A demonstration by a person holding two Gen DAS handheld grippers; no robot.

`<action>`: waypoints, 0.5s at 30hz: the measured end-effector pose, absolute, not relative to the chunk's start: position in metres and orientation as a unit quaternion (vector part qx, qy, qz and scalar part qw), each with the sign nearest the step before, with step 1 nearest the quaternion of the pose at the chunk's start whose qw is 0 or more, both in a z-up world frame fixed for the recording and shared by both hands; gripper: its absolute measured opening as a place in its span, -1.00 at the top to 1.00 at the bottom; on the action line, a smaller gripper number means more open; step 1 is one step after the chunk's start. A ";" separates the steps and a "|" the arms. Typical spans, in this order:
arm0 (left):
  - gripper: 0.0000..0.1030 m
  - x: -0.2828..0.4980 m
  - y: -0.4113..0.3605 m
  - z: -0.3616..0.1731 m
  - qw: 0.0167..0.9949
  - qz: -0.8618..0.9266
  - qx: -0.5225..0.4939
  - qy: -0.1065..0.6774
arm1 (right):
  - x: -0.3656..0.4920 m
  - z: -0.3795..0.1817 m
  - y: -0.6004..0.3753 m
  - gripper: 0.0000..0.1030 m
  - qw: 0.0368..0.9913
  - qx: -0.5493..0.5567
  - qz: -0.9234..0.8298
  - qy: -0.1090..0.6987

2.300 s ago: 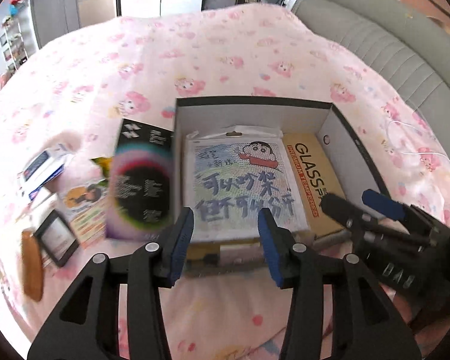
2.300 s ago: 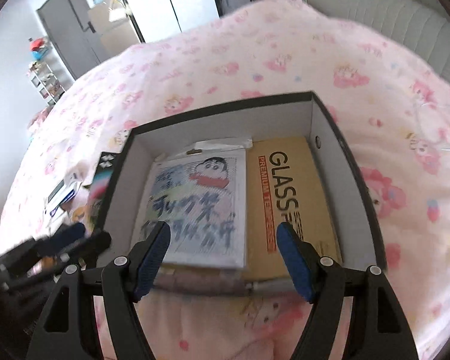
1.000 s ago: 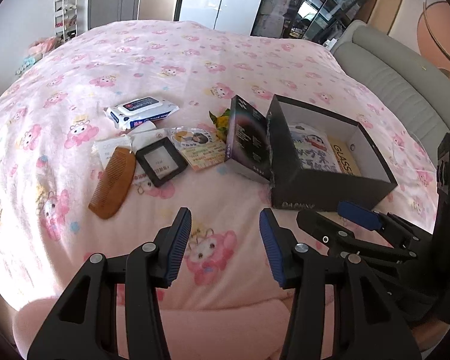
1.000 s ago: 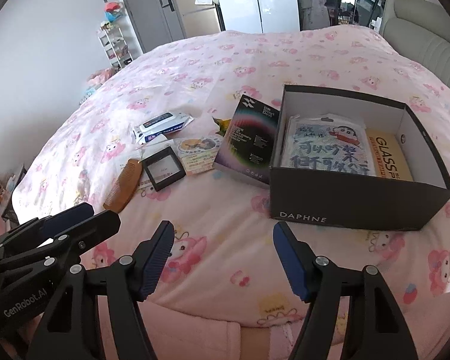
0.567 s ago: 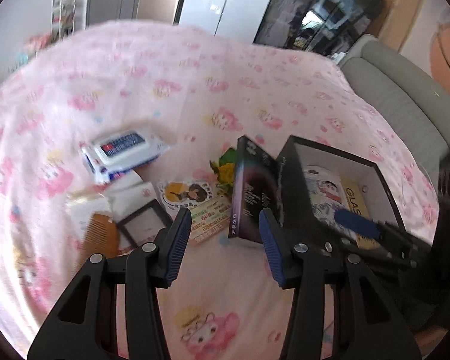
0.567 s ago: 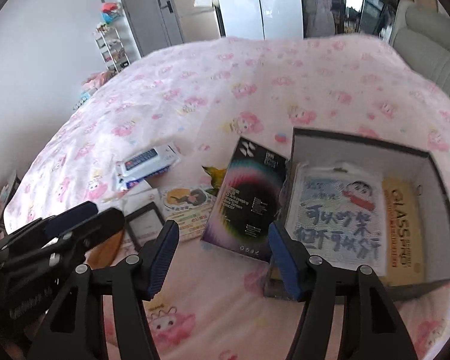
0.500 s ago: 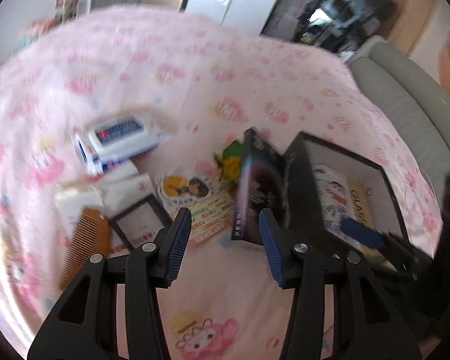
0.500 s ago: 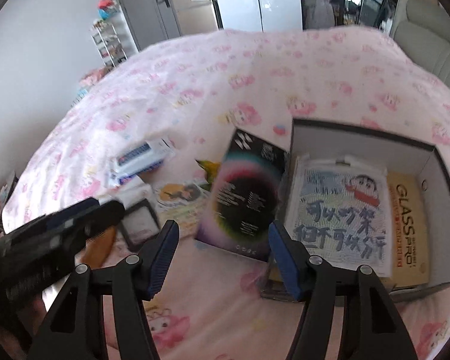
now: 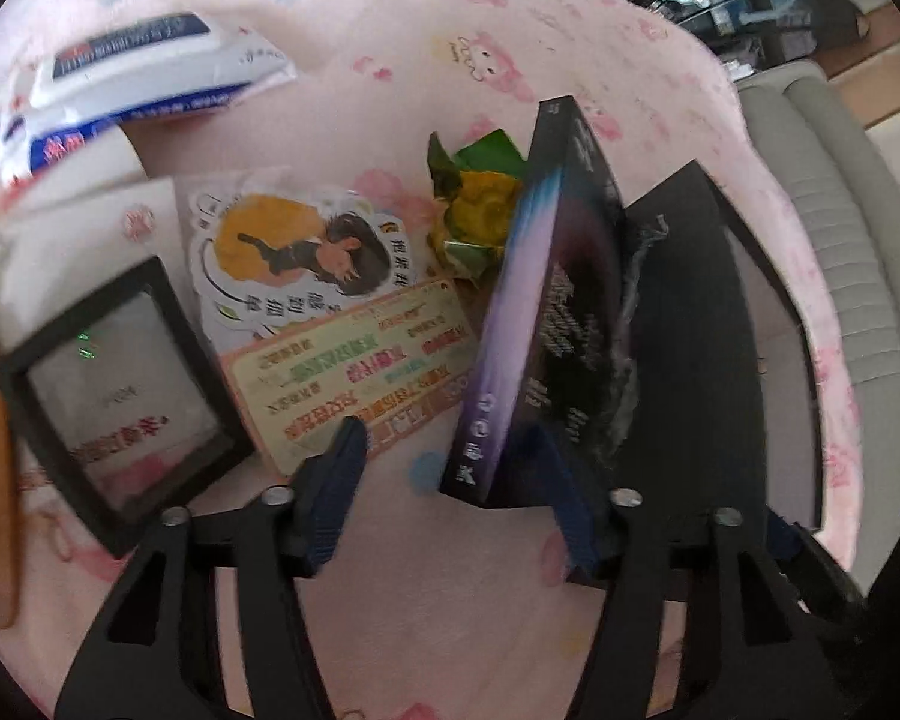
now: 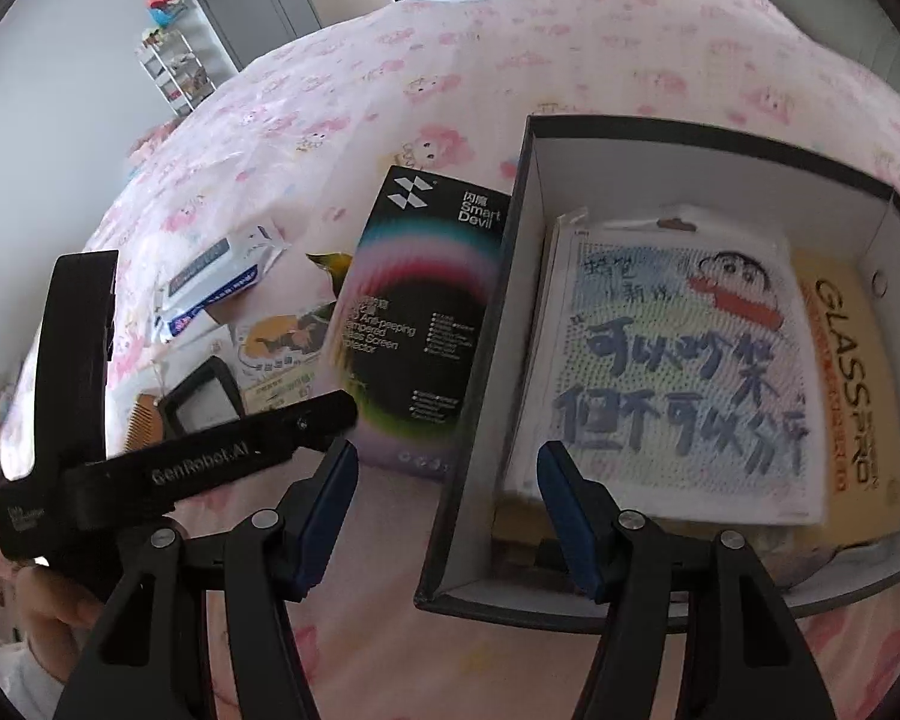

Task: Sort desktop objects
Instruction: 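Grasp the black Smart Devil box beside the shoebox with the left tool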

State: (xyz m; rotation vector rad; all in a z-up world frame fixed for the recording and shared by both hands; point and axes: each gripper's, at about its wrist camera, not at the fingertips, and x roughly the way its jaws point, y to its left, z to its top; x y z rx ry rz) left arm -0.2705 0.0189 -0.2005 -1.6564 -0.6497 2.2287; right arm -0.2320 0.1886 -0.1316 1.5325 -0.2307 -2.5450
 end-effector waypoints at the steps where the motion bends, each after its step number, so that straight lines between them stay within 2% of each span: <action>1: 0.38 -0.269 0.020 -0.201 0.151 0.771 -0.575 -0.226 | -0.231 -0.131 0.187 -0.17 0.083 0.511 -0.852 -0.078; 6: 0.47 -0.253 0.029 -0.194 0.162 0.780 -0.568 -0.208 | -0.222 -0.127 0.174 -0.16 0.089 0.501 -0.859 -0.056; 15: 0.51 -0.201 -0.011 -0.171 0.127 0.793 -0.550 -0.229 | -0.208 -0.119 0.160 -0.16 0.091 0.478 -0.873 -0.020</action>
